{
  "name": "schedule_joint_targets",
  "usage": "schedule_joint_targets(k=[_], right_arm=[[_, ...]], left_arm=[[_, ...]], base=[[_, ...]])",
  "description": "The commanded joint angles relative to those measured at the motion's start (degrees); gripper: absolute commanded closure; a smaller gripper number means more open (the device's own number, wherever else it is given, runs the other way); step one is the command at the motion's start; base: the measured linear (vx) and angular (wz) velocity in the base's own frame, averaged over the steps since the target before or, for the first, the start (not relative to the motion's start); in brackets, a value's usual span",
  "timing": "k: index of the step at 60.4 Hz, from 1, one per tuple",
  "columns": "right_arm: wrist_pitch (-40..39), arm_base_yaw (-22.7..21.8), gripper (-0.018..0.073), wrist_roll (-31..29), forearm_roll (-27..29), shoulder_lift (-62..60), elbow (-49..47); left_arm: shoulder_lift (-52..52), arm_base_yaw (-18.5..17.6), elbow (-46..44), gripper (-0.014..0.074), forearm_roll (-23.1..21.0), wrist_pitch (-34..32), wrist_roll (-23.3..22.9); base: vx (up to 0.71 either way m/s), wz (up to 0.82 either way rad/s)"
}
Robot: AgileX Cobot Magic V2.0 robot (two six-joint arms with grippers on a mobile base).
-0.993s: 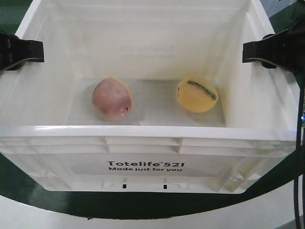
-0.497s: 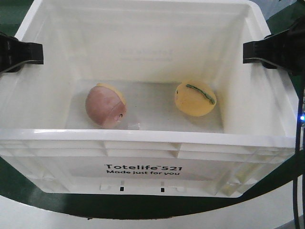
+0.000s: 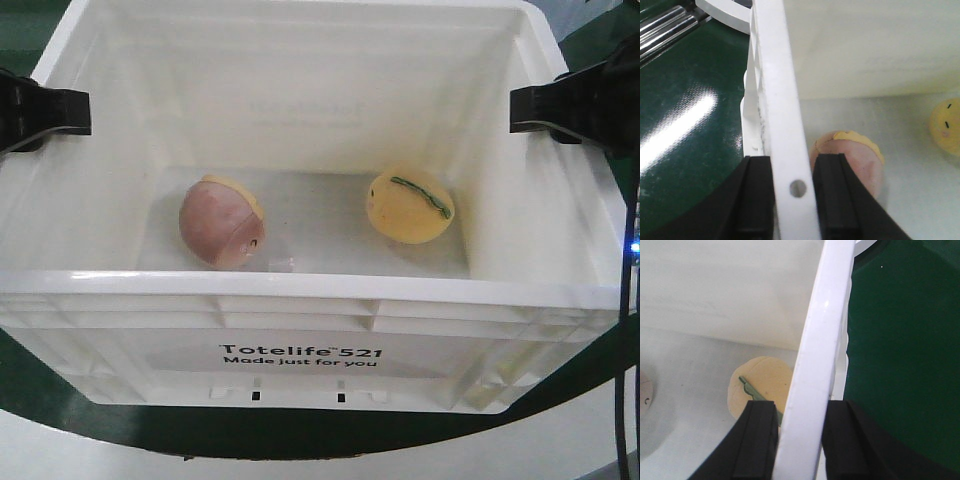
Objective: Place moving items into box and shelve
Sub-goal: 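Lift the crate off the conveyor holding both rims, then hold the crate level while the base drives away from the conveyor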
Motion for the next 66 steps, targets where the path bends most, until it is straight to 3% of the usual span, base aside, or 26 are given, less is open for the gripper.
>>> schedule_joint_targets(k=[1, 66], right_arm=[[-7.0, -0.4, 0.0564, -1.0, -2.1, -1.8, -2.3], [-7.0, -0.4, 0.0564, -1.0, -2.1, -1.8, -2.3]], left_arm=[[-2.2, -0.1, -2.4, 0.0603, 0.2, -7.9, -0.2], [-2.2, -0.1, -2.4, 0.0603, 0.2, -7.9, -0.2]], base=[[0.00, 0.00], [-0.02, 0.02]])
